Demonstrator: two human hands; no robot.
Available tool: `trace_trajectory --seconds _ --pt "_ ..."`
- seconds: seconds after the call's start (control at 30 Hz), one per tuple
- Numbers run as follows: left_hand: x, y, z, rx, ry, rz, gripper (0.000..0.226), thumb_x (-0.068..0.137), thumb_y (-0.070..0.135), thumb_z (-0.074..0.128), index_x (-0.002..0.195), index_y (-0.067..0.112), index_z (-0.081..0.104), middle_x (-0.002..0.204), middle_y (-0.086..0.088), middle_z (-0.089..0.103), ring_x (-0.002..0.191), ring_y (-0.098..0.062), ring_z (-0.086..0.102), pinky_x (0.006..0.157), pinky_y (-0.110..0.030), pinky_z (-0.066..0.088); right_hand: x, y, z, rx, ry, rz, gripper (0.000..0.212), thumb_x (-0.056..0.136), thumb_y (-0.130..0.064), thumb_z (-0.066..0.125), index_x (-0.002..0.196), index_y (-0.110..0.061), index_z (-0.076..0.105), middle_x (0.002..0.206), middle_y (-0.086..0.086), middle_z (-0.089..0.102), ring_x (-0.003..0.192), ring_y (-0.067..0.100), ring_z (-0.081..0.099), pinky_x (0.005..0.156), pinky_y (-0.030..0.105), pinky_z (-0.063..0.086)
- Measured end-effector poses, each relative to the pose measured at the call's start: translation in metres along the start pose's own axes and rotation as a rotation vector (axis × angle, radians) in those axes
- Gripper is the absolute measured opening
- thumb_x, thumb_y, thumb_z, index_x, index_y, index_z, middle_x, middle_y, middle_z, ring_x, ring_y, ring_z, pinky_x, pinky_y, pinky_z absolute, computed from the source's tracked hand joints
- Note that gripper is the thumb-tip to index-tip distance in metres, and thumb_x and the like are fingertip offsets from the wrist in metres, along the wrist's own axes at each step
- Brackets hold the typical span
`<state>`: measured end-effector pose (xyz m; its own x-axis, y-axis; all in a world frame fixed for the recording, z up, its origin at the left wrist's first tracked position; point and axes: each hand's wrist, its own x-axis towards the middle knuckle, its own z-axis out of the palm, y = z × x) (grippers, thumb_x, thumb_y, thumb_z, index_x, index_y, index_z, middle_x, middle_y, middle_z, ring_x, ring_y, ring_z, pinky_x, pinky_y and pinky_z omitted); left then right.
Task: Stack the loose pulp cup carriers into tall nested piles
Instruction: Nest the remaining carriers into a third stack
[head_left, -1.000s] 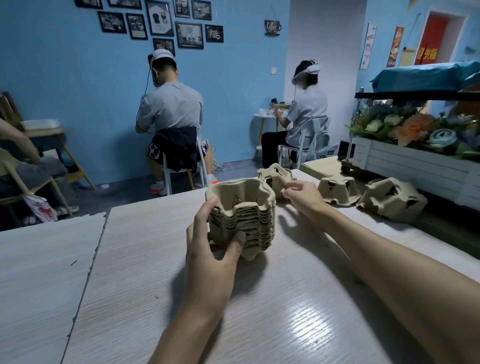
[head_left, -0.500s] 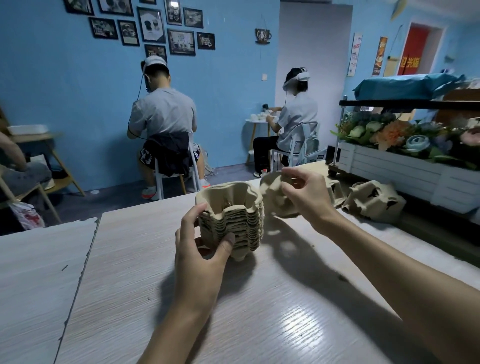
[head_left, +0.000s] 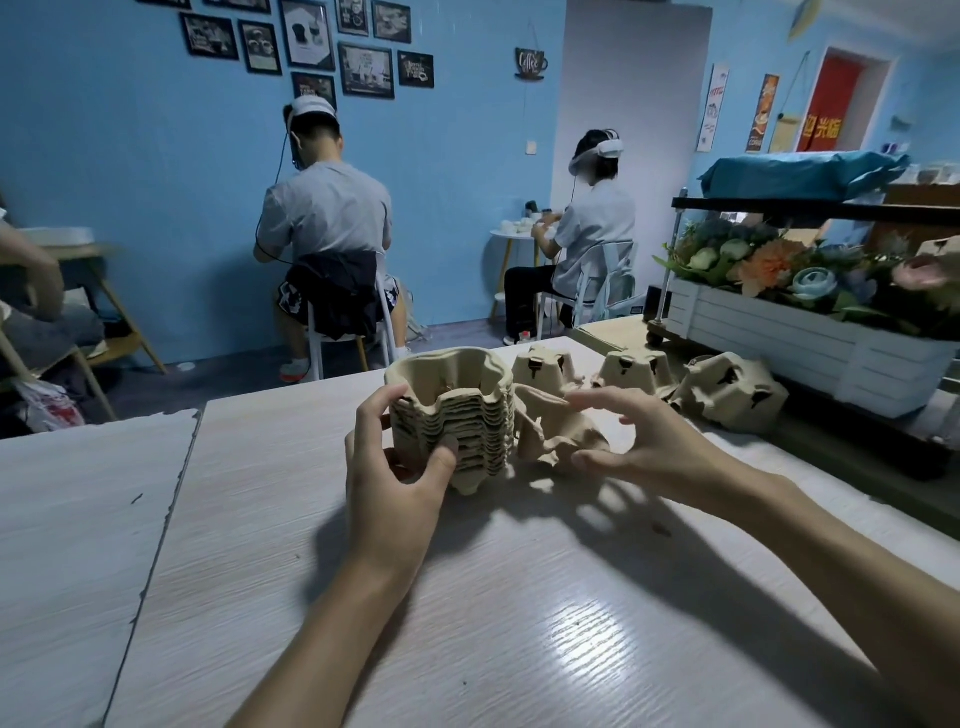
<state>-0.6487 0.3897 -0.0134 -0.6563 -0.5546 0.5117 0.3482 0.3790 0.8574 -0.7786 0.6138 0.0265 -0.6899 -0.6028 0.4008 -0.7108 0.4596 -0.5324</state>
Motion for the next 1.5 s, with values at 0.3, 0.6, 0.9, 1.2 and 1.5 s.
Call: trace_trajectory --seconds 0.3,0.6,0.9,1.2,1.5 --pt "0.001 0.0 0.0 -0.003 0.001 0.013 0.057 0.086 0.012 0.075 0.128 0.04 0.049 0.125 -0.004 0.052 0.101 -0.008 0.059 0.083 -0.036 0.057 -0.005 0.02 0.007 -0.142 0.021 -0.102 0.031 0.075 -0.003 0.082 0.102 -0.018 0.076 0.105 -0.01 0.071 0.094 0.001 0.06 0.083 0.015 0.042" --pt "0.001 0.0 0.0 -0.008 0.006 0.028 0.057 0.084 0.009 0.077 0.124 0.04 0.052 0.121 -0.003 0.056 0.091 -0.002 0.061 0.083 -0.037 0.057 0.009 -0.017 -0.012 -0.028 0.481 -0.137 0.021 0.084 0.003 0.069 0.102 -0.008 0.073 0.093 0.006 0.06 0.085 0.015 0.055 0.075 0.021 0.05" --pt "0.0 0.001 -0.002 -0.049 -0.086 0.017 0.061 0.087 0.015 0.075 0.131 0.042 0.043 0.126 0.003 0.053 0.101 -0.009 0.062 0.076 -0.034 0.059 0.047 -0.066 0.0 -0.225 0.438 -0.481 0.01 0.09 -0.014 0.064 0.093 -0.013 0.074 0.089 -0.006 0.071 0.092 0.025 0.053 0.081 0.046 0.045" --pt "-0.001 0.0 0.001 0.024 -0.068 -0.007 0.088 0.088 0.011 0.071 0.136 0.068 0.024 0.138 -0.002 0.048 0.106 -0.012 0.061 0.088 -0.036 0.056 0.036 -0.071 0.014 0.104 0.234 -0.228 0.039 0.08 -0.022 0.048 0.11 -0.012 0.071 0.117 -0.002 0.066 0.111 0.013 0.059 0.096 0.031 0.048" --pt "-0.002 0.0 0.002 0.056 -0.089 0.022 0.07 0.083 0.028 0.063 0.138 0.06 0.035 0.134 0.002 0.049 0.113 -0.018 0.059 0.096 -0.047 0.053 0.069 -0.028 0.033 0.171 0.319 0.044 0.025 0.095 -0.011 0.056 0.118 -0.006 0.064 0.109 0.008 0.067 0.092 0.006 0.062 0.077 0.008 0.044"
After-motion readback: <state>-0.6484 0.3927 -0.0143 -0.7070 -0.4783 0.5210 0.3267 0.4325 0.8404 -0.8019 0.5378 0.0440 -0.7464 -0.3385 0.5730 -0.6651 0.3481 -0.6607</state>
